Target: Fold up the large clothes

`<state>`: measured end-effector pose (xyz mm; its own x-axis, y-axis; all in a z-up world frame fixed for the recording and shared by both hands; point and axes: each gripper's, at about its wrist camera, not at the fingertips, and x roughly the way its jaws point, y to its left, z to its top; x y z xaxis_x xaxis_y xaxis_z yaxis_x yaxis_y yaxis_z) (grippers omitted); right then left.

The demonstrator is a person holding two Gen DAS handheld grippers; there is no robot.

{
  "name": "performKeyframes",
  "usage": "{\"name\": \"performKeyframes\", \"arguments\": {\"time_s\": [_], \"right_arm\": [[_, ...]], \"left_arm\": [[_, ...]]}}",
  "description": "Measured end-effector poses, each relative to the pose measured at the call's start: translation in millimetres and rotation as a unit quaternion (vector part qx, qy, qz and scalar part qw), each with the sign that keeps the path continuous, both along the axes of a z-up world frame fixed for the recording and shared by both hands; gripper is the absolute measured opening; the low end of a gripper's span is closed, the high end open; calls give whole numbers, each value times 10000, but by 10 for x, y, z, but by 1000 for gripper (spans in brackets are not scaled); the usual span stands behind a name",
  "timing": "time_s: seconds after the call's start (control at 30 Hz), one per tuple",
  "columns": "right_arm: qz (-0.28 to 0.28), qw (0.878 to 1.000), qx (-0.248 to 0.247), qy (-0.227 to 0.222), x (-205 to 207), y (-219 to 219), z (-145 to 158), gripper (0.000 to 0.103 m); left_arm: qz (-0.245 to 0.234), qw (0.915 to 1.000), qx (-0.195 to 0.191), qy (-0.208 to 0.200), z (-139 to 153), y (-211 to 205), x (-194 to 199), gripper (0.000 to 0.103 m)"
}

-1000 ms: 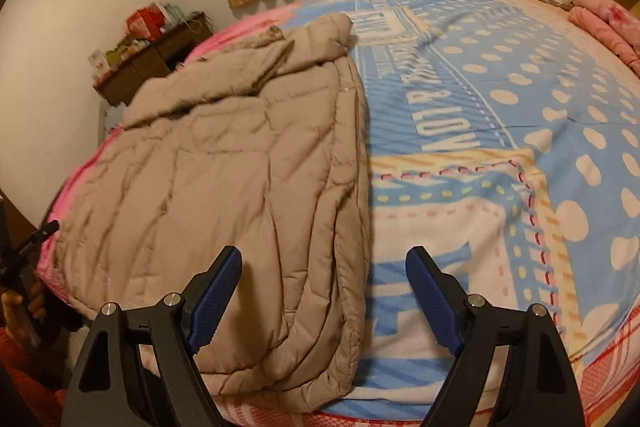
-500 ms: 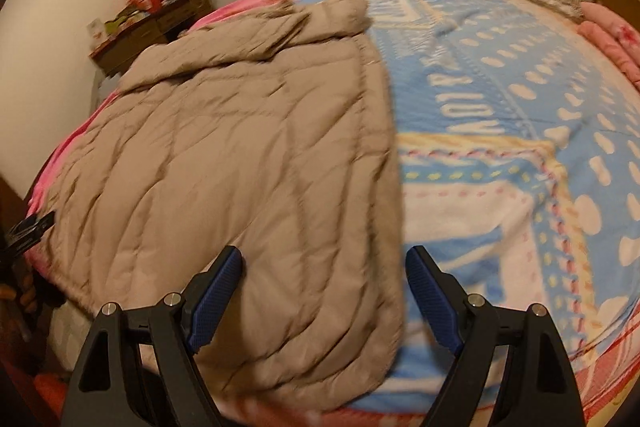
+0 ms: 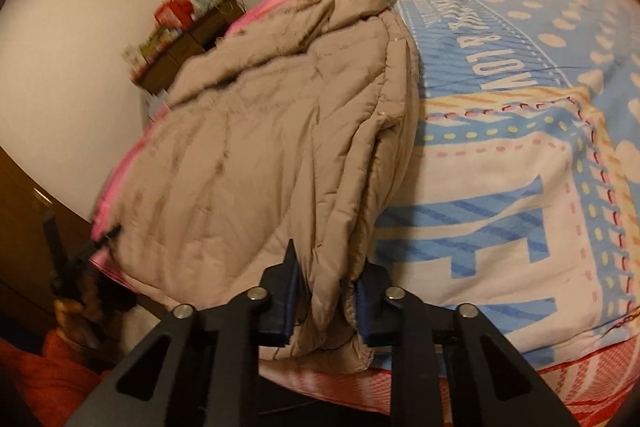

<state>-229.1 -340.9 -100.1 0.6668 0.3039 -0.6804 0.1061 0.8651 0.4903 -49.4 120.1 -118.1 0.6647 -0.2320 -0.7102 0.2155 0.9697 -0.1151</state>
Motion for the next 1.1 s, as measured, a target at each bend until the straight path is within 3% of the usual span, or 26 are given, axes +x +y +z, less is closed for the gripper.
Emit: {"name": "performKeyframes", "arguments": {"time_s": [0.17, 0.33, 0.5, 0.77, 0.97, 1.0, 1.03, 1.1], "right_arm": [[77, 9966, 683, -460, 65, -46, 259, 14], [316, 9930, 786, -827, 316, -9, 603, 12], [299, 9897, 857, -1110, 668, -61, 877, 12], [-138, 9870, 880, -1335, 1302, -354, 1161, 11], [-471, 9916, 385, -1140, 1980, -411, 1181, 11], [-566, 9920, 306, -1089, 2141, -443, 1165, 11], [-634, 9921, 277, -1050, 2235, -483, 1148, 11], [-853, 9916, 262, -940, 2483, -596, 1079, 11]], "left_arm": [[-71, 9978, -642, -154, 334, 39, 53, 6], [-179, 9960, -751, -448, 787, -69, 277, 6], [-230, 9958, -492, -735, 1042, -235, 515, 6], [213, 9981, -97, -567, 1267, -394, 1184, 5], [401, 9968, -127, -677, 1541, -336, 1567, 6], [362, 9963, -171, -757, 1610, -313, 1583, 8], [317, 9957, -189, -847, 1694, -270, 1597, 16], [374, 9938, -72, -1044, 1831, -160, 1602, 50]]}}
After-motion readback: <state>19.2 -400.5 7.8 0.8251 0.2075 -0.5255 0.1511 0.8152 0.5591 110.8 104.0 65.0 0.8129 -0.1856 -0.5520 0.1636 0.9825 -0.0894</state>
